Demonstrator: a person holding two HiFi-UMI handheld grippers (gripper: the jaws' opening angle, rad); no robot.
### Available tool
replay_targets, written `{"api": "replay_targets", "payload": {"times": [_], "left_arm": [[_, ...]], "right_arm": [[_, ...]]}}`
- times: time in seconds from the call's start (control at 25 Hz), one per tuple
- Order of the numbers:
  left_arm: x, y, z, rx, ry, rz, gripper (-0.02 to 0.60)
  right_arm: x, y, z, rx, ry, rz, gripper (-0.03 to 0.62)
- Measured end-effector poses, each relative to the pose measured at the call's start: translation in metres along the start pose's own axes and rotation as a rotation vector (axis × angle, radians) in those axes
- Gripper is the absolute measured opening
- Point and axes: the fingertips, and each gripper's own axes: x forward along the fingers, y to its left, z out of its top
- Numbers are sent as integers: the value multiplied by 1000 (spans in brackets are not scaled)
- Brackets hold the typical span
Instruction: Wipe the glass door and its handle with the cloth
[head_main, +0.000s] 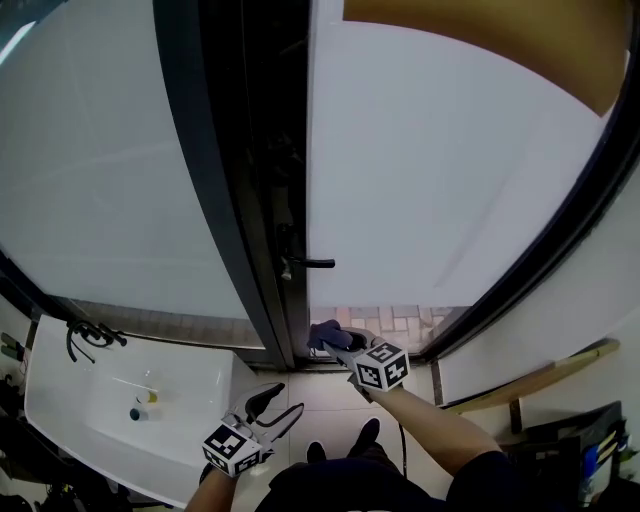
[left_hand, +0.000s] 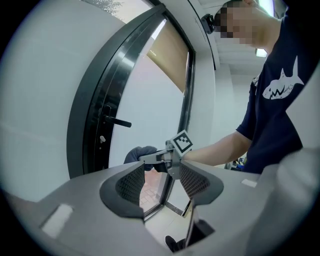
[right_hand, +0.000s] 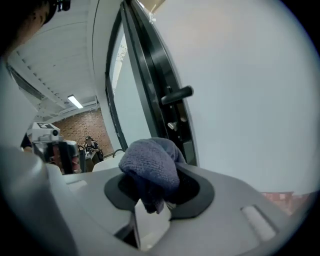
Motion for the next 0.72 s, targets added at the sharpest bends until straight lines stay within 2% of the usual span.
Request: {"api": "replay_targets", "payload": {"times": [0.12, 0.36, 0.52, 0.72], "left_arm": [[12, -10, 2, 25, 21, -61, 213], [32, -37, 16, 57, -7, -138, 213], [33, -54, 13, 65, 6, -143, 213], [34, -82, 11, 61, 14, -118, 213]], "right_arm": [[-53, 5, -5, 39, -44, -11, 133], [-163, 10, -16, 190, -167, -43, 133], [-217, 15, -16, 182, -228, -99, 133], [-264, 30, -17, 127, -272, -108, 133]]}}
